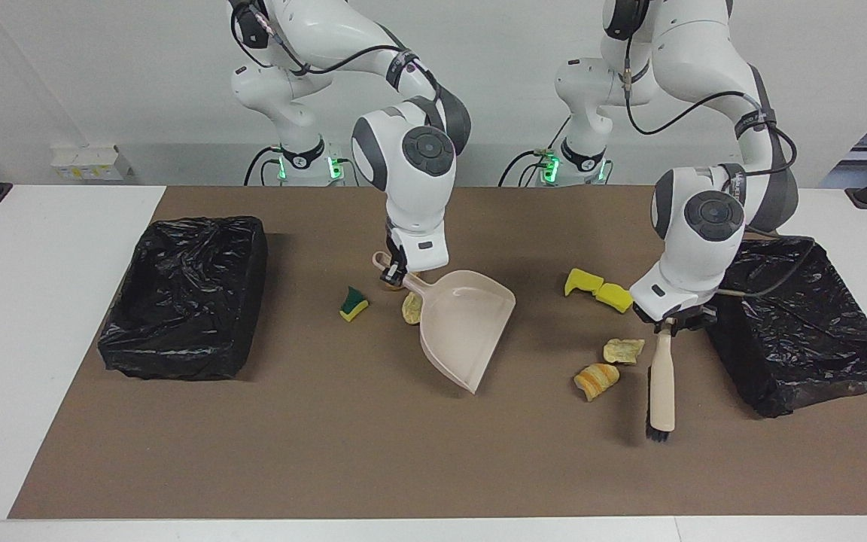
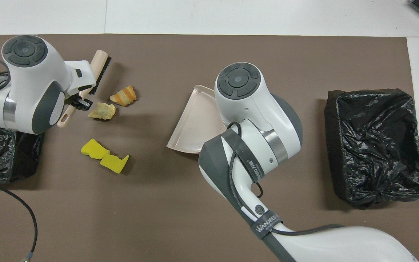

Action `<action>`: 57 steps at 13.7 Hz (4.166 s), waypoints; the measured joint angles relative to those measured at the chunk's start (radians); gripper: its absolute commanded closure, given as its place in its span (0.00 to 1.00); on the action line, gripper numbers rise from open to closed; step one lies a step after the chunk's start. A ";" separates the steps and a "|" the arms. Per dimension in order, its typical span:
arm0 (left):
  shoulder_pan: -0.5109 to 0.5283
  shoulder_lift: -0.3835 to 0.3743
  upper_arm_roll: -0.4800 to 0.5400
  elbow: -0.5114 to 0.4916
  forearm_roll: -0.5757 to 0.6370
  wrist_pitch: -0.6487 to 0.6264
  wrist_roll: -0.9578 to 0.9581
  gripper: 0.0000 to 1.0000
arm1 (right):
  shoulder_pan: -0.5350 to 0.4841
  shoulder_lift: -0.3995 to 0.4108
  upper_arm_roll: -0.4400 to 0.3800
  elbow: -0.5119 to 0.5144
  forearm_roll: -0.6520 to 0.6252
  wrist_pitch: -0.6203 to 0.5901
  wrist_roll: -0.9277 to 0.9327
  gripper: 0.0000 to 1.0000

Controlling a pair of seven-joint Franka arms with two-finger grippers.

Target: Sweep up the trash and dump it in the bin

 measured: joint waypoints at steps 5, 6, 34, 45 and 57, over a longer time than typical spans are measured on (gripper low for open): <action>0.009 0.002 0.000 -0.018 0.011 0.012 0.200 1.00 | 0.003 -0.021 0.002 -0.089 -0.033 0.023 -0.087 1.00; 0.009 0.002 0.000 -0.022 0.028 0.003 0.230 1.00 | 0.002 -0.021 0.002 -0.096 -0.035 0.031 -0.095 1.00; 0.004 -0.321 0.008 -0.401 0.039 -0.198 -0.565 1.00 | 0.009 -0.043 0.005 -0.180 -0.154 0.218 -0.362 1.00; -0.144 -0.372 -0.022 -0.595 -0.256 0.009 -0.712 1.00 | 0.017 -0.044 0.008 -0.188 -0.153 0.235 -0.362 1.00; -0.446 -0.275 -0.034 -0.495 -0.426 0.122 -0.694 1.00 | 0.014 -0.044 0.008 -0.194 -0.149 0.235 -0.362 1.00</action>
